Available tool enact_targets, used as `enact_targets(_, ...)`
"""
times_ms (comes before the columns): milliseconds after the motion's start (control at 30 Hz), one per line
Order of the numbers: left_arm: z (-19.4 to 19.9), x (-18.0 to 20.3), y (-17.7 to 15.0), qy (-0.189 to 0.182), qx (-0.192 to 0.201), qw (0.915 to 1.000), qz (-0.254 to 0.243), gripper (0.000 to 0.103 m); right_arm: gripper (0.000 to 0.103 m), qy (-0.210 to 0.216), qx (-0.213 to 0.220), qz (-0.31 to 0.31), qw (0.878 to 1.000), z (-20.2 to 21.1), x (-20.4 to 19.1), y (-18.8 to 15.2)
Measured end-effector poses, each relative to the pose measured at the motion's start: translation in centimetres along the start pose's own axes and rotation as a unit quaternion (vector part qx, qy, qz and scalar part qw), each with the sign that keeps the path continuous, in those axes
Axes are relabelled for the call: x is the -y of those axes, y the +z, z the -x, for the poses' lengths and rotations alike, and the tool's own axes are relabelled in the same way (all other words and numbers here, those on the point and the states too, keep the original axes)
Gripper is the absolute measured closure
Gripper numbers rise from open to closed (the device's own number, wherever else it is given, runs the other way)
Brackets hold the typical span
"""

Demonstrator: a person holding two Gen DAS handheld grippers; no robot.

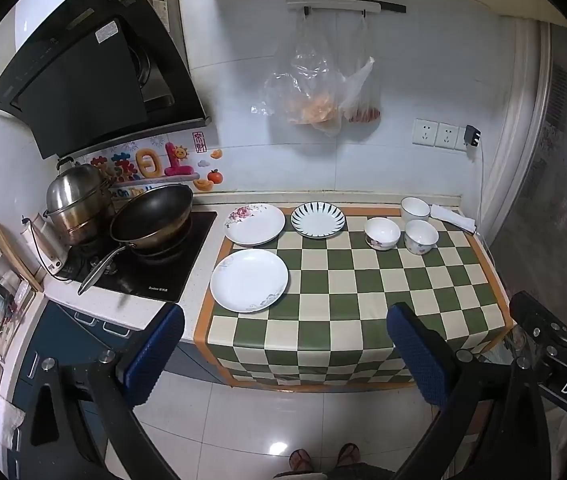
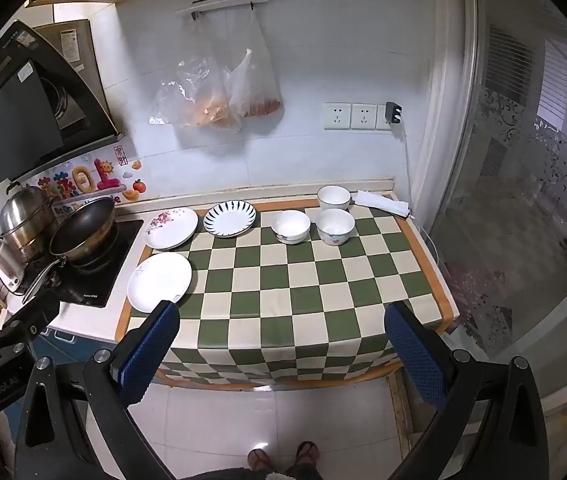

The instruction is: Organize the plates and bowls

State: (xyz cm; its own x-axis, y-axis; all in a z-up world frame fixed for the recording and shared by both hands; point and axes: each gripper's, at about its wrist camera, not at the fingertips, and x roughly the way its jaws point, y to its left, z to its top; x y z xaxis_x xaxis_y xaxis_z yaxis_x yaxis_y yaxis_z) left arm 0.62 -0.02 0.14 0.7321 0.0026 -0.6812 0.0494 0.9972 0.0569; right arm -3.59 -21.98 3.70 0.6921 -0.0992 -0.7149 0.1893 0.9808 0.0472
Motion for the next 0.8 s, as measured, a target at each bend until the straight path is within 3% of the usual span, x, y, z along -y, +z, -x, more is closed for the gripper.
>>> enact_targets(800, 0.0, 0.3, 0.0, -0.001, 0.0, 1.0, 0.001, 0.0, 0.0, 0.002, -0.004, -0.001, 1.0, -1.1, -0.6, -0.7)
